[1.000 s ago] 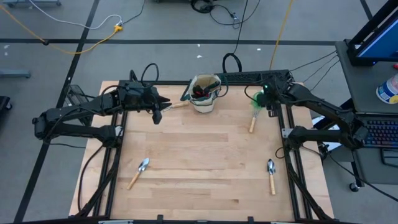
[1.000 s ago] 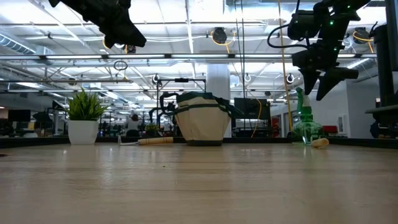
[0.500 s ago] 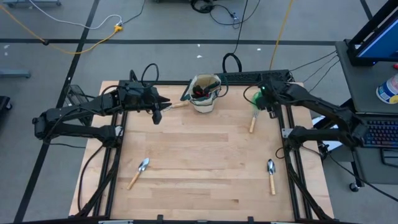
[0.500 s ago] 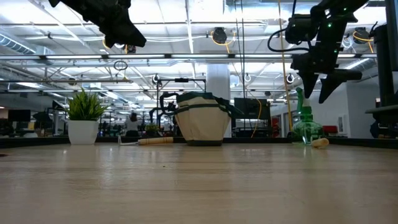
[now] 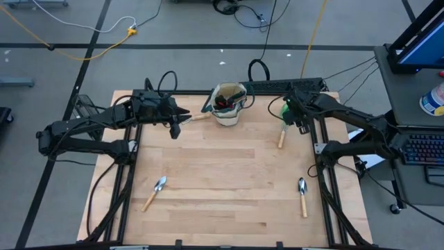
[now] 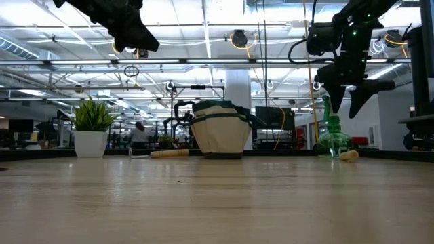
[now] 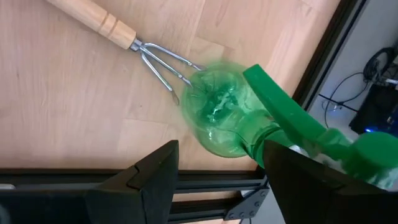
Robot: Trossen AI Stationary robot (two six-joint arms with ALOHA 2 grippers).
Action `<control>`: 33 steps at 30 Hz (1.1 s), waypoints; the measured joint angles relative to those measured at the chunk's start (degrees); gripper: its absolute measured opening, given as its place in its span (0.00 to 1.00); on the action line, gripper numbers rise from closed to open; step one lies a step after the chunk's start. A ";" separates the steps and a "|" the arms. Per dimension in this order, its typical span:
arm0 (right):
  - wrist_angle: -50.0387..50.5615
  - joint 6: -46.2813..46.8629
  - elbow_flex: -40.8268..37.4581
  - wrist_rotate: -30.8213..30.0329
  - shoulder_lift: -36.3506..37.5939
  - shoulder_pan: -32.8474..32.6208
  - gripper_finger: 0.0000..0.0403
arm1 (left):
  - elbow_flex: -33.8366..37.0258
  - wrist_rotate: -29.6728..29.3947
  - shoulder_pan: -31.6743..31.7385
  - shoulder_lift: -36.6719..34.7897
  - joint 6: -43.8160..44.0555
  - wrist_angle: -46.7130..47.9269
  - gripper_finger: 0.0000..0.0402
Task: Pick & Place Garden tools in Gardening bag
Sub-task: Put the green spray bottle into the green gardening bag
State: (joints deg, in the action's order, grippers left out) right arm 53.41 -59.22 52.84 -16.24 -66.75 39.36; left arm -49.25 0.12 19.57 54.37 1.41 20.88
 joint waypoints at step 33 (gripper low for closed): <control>-5.24 -0.43 -4.26 -3.28 -0.04 -1.63 0.23 | 0.00 1.81 0.02 0.00 0.09 -0.02 0.24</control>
State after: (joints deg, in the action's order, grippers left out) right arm 48.17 -59.65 48.58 -19.53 -66.78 37.73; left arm -49.25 1.93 19.59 54.37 1.50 20.86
